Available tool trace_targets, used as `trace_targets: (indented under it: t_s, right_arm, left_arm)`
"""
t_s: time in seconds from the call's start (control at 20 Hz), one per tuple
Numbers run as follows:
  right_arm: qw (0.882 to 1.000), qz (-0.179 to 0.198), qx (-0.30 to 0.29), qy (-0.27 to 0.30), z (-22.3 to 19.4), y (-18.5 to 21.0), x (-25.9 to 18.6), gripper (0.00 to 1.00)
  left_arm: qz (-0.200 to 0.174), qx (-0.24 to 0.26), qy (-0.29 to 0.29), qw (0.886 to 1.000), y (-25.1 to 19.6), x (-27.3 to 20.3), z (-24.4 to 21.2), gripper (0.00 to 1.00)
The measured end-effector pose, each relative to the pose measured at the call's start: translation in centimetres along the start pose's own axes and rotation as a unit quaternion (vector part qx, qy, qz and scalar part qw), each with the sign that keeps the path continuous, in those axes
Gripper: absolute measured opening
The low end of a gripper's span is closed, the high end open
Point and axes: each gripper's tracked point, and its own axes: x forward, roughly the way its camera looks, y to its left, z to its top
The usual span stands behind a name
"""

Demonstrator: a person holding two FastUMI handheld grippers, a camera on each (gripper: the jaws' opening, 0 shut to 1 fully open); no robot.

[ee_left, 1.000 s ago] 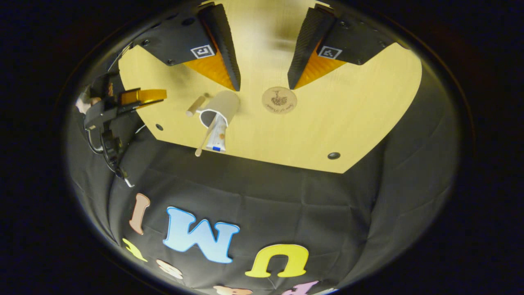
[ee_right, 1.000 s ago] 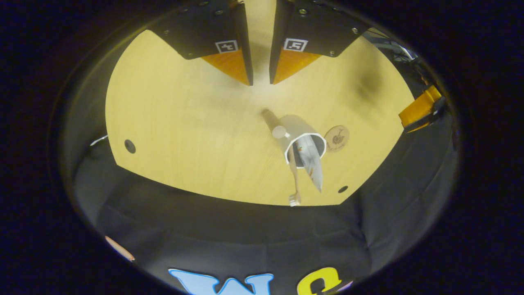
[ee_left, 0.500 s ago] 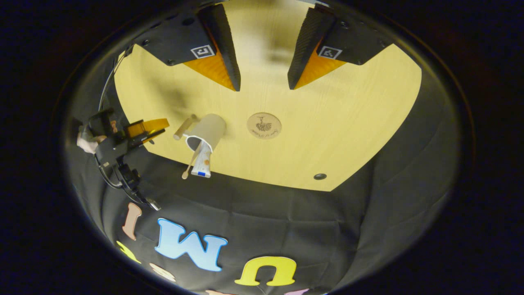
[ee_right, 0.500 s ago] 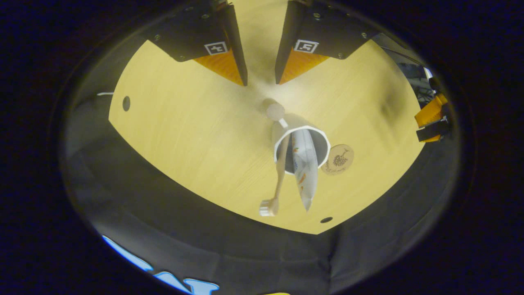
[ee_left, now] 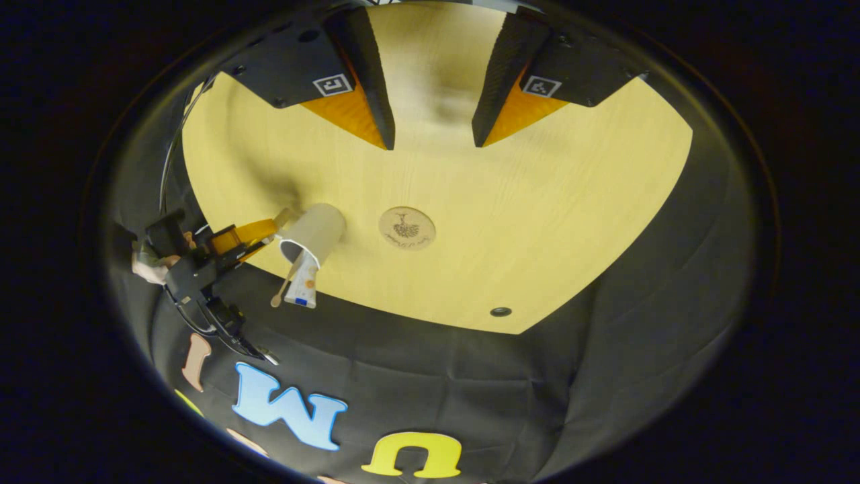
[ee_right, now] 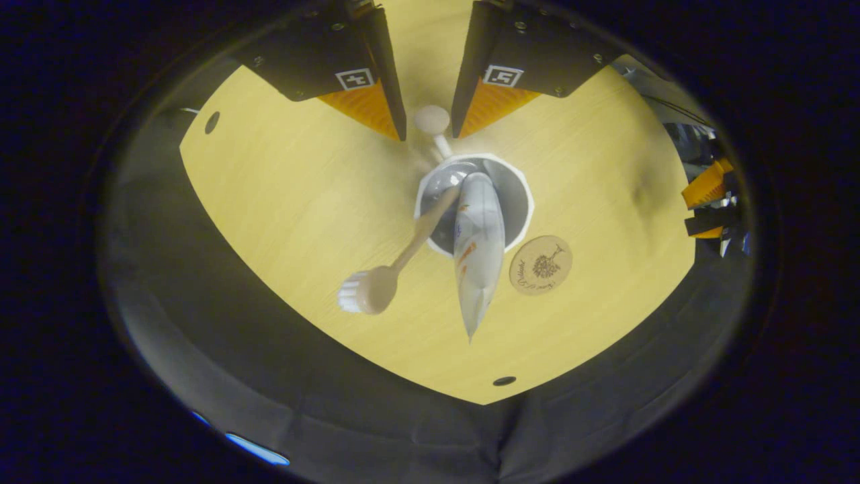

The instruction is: Put the toothbrush and toothpaste on the desktop into the cup, then pick up the cup and place it on the coaster on the desktop.

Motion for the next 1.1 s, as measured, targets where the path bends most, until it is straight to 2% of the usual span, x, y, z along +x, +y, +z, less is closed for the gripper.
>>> trace_targets:
  t_s: [0.6, 0.7, 0.75, 0.9, 1.0, 1.1]
  right_arm:
    - [0.998, 0.029, -0.032, 0.033, 0.2, 0.9, 3.5, 0.44]
    - [0.999, 0.028, -0.033, 0.026, 0.0, 0.8, 4.1, 0.28]
    - [0.999, 0.028, -0.033, 0.024, 0.1, 0.7, 3.7, 0.24]
    - [0.999, 0.021, -0.036, 0.002, 0.5, 0.6, 3.5, 0.24]
    - [1.0, 0.016, -0.024, -0.005, 0.3, 0.7, 3.7, 0.15]
    - [1.0, 0.014, -0.016, -0.009, 0.2, 0.7, 3.7, 0.24]
  left_arm:
    - [0.031, -0.038, 0.017, 0.999, 1.0, 1.1, -0.6, 0.76]
    - [0.03, -0.036, 0.022, 0.999, 0.6, 1.3, -0.7, 0.77]
    - [0.029, -0.036, 0.024, 0.999, 0.4, 1.6, -0.8, 0.77]
    - [0.025, -0.036, 0.028, 0.999, 0.0, 2.2, -0.7, 0.77]
    - [0.02, -0.034, 0.03, 0.999, -0.4, 2.5, -0.6, 0.77]
    - [0.018, -0.031, 0.032, 0.999, -0.8, 2.7, -0.6, 0.77]
